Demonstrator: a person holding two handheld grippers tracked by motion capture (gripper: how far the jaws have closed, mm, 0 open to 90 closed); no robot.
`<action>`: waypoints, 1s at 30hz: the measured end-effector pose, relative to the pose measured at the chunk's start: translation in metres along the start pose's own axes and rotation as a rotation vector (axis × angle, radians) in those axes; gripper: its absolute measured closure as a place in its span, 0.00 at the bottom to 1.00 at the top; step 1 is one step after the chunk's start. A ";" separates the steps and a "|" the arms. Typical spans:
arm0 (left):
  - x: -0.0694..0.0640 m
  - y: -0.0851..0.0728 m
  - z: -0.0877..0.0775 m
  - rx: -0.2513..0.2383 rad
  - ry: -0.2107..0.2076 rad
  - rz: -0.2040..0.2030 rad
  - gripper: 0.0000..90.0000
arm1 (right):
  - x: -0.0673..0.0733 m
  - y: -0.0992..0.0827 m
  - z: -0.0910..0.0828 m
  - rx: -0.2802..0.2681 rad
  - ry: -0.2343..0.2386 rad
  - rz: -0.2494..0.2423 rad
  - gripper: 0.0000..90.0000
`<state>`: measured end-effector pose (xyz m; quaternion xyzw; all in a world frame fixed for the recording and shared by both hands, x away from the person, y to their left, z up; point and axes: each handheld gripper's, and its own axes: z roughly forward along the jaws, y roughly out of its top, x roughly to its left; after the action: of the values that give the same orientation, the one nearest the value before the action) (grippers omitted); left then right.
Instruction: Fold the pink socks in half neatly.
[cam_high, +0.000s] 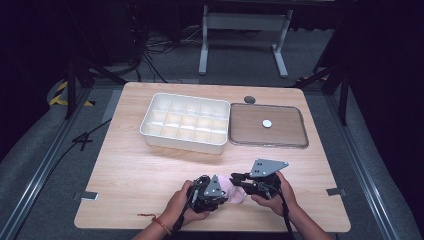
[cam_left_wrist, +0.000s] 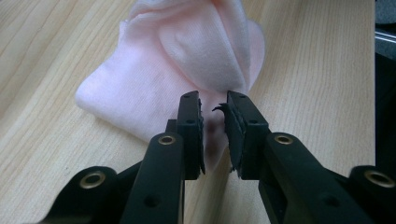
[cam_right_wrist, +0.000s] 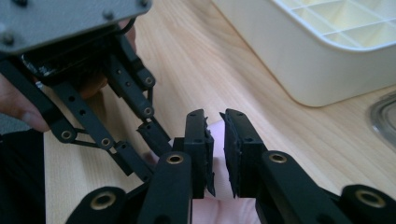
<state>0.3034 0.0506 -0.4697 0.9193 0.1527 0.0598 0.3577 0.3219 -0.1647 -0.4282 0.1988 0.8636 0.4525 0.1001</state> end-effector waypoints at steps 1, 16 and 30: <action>0.000 0.000 0.000 0.000 0.000 0.000 0.84 | 0.000 0.000 0.000 0.000 0.000 0.000 0.89; -0.001 0.000 0.001 0.005 0.003 -0.008 0.84 | -0.002 -0.030 0.006 0.216 0.036 -0.038 0.89; 0.022 0.000 -0.018 -0.116 0.071 -0.171 0.64 | 0.000 -0.034 0.013 0.217 0.002 -0.073 0.90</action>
<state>0.3203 0.0693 -0.4560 0.8779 0.2394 0.0705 0.4086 0.3176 -0.1724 -0.4629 0.1765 0.9141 0.3528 0.0934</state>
